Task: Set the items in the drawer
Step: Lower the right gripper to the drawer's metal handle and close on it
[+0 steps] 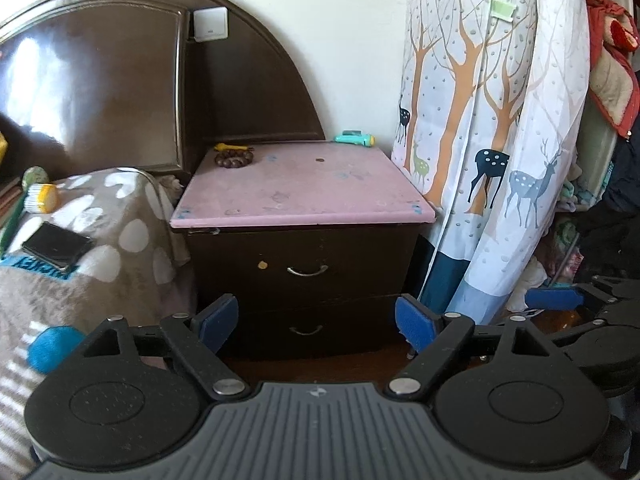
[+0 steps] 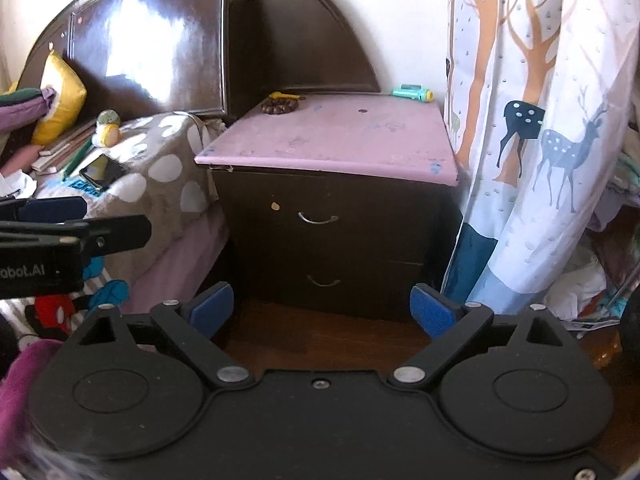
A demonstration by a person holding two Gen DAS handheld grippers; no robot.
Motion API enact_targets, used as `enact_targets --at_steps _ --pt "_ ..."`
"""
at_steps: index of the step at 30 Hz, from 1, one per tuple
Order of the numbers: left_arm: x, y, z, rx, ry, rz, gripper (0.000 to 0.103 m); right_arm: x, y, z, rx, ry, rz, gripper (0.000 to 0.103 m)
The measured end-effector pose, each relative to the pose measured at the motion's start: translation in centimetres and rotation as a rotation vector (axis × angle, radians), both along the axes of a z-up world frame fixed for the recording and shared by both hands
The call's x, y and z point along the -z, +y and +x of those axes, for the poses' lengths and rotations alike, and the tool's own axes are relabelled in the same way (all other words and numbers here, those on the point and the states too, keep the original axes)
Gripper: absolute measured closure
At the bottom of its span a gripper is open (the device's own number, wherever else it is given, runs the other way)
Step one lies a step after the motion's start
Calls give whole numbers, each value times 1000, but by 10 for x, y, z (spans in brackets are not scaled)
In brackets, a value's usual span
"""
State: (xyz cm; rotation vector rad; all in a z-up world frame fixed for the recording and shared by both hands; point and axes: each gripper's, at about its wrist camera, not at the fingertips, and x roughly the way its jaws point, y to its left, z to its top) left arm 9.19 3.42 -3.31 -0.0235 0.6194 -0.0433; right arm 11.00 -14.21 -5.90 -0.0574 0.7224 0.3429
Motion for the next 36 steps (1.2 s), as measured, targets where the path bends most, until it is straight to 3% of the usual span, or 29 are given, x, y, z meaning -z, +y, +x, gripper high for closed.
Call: enact_targets --at_steps 8,12,14,17,21,29,36 --pt "16 15 40 -3 -19 28 15 13 10 37 -21 -51 -6 6" --pt "22 30 73 25 -21 19 1 20 14 58 -45 -60 -20 0" --pt "27 37 91 38 -10 19 1 25 16 69 -63 -76 -41 0" --pt "37 44 109 4 -38 28 1 35 24 86 -83 -90 -94 0" --pt "60 64 124 -30 -51 -78 1 51 41 108 -123 -103 -186 0" --pt "109 91 152 -8 -47 -92 1 101 81 153 -232 -123 -353 3" --pt "139 79 174 128 -8 74 1 149 121 184 -421 -211 -581 4"
